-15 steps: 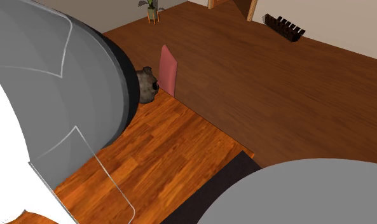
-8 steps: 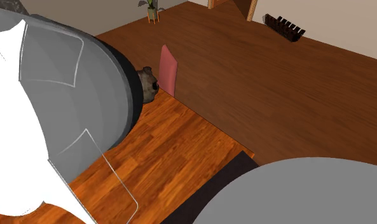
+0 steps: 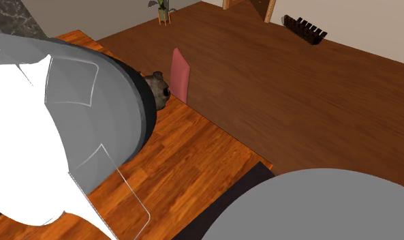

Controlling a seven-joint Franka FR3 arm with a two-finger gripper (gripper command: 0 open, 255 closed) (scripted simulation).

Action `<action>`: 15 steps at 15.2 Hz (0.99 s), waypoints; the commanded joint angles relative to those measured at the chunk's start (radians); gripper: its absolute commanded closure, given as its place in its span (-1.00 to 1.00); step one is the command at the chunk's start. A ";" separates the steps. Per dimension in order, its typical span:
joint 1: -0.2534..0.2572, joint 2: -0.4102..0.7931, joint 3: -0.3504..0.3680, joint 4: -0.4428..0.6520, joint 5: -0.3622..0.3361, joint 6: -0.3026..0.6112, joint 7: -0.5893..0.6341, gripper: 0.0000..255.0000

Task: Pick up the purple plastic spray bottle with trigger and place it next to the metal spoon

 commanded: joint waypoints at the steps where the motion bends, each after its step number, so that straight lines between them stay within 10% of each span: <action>1: 0.002 0.014 -0.005 0.000 -0.006 0.013 0.005 1.00; 15: 0.025 0.127 -0.047 0.029 -0.046 0.099 0.034 1.00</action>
